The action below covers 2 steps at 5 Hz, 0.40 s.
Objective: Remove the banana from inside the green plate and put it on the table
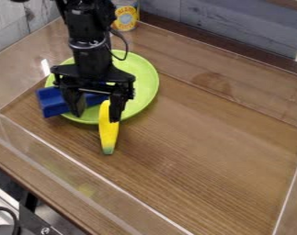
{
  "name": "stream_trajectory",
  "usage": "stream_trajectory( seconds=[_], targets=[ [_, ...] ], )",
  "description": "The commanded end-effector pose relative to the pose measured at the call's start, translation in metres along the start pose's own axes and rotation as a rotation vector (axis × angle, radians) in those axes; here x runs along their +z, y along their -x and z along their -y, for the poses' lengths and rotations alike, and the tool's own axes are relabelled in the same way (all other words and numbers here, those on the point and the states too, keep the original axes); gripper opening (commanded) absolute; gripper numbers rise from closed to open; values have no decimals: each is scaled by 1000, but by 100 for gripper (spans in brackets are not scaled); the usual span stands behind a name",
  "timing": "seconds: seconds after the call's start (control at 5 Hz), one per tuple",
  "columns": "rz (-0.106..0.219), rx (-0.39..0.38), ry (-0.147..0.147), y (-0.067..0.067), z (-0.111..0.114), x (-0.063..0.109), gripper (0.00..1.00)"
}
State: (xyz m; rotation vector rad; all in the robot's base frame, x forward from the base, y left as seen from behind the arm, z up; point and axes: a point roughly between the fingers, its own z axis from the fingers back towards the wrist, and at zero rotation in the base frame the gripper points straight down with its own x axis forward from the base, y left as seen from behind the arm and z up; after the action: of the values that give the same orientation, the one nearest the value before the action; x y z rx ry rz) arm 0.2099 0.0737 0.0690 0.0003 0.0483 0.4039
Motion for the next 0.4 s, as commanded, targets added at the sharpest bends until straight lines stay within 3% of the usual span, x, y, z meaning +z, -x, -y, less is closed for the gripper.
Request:
stream_trajectory(
  seconds=[0.0, 0.2],
  targets=[
    [28, 36, 2, -5, -3, 2, 100],
    [31, 57, 3, -6, -4, -2, 100]
  ],
)
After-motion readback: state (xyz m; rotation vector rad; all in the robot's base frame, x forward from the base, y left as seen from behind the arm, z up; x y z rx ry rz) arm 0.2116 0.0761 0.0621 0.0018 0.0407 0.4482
